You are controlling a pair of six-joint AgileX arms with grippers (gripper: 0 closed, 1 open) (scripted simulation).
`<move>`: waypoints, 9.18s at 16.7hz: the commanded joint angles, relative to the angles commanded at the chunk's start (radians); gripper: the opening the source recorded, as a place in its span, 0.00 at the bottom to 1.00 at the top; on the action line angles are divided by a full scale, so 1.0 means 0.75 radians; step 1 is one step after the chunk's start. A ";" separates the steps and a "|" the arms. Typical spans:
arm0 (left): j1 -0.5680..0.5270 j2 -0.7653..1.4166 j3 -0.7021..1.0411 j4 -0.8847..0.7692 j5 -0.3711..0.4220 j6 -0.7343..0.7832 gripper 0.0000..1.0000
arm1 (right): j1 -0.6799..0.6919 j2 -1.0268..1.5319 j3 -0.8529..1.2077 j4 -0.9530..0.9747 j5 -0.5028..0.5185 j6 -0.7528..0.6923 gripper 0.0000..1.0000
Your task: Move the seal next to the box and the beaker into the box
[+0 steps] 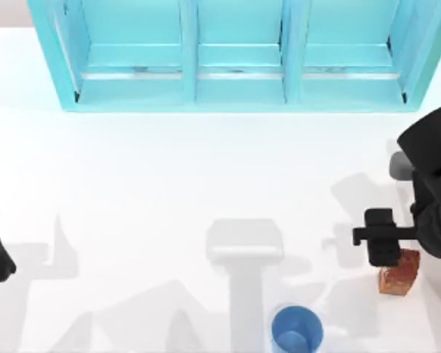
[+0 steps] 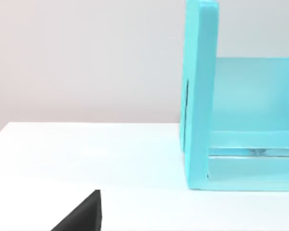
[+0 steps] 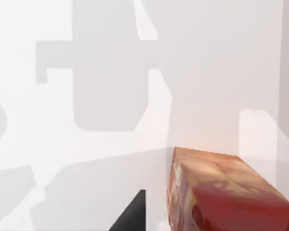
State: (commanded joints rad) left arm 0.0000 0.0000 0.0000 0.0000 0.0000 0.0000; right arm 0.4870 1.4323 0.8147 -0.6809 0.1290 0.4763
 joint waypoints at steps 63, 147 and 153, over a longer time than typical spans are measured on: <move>0.000 0.000 0.000 0.000 0.000 0.000 1.00 | 0.551 0.405 0.216 -0.174 -0.172 0.581 0.55; 0.000 0.000 0.000 0.000 0.000 0.000 1.00 | -1.361 0.149 0.106 -0.326 -0.217 -1.336 0.60; 0.000 0.000 0.000 0.000 0.000 0.000 1.00 | -1.361 0.149 0.106 -0.326 -0.217 -1.336 1.00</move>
State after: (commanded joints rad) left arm 0.0000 0.0000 0.0000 0.0000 0.0000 0.0000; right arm -0.5333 1.5438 0.8945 -0.9254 -0.0334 -0.5254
